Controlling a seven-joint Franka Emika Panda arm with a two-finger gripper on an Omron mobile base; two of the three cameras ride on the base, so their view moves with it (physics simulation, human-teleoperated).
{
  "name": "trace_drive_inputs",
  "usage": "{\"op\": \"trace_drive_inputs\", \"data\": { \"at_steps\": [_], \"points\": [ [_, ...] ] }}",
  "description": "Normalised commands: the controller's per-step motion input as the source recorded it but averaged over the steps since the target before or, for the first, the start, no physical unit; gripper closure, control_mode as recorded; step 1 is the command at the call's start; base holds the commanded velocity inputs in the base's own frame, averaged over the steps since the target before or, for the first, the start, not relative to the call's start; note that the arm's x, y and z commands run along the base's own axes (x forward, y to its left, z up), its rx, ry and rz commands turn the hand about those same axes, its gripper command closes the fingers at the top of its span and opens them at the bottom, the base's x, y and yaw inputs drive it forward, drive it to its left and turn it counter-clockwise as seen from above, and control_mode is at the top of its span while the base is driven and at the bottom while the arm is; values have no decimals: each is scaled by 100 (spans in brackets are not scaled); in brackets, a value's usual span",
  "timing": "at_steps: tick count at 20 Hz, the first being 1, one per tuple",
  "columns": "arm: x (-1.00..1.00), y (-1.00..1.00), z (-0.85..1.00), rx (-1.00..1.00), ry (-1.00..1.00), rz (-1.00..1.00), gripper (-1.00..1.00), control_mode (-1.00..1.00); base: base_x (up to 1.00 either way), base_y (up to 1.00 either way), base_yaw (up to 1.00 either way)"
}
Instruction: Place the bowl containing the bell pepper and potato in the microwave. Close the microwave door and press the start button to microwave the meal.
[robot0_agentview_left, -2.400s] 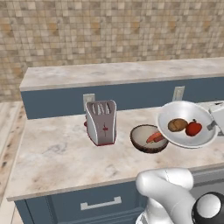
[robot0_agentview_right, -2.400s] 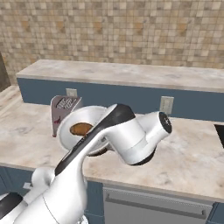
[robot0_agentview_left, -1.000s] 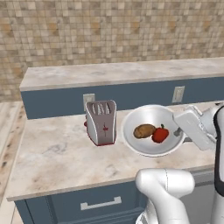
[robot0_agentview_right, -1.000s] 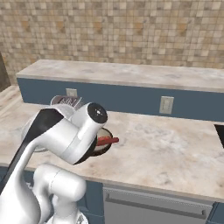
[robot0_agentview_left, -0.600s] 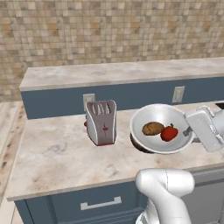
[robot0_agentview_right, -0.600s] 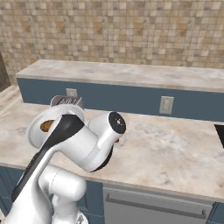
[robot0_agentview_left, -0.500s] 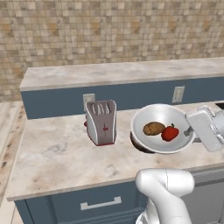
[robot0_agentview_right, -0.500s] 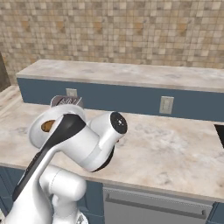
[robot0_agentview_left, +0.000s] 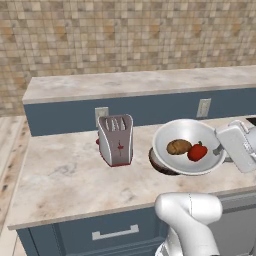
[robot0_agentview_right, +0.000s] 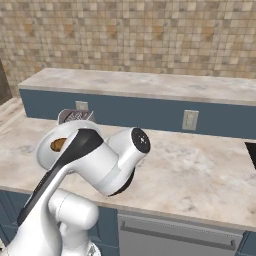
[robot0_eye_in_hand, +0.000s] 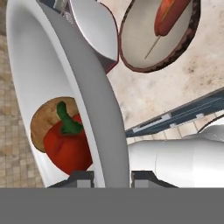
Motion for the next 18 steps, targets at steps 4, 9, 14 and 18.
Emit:
{"op": "trace_drive_inputs", "data": {
  "at_steps": [4,9,14,18],
  "points": [
    [1,0,0,0,0,0,100,-100,0,0,0],
    [0,0,0,0,0,0,100,100,0,0,0],
    [0,0,0,0,0,0,100,100,-20,-9,0],
    [0,0,0,0,0,0,100,100,-58,-17,0]
  ]
}}
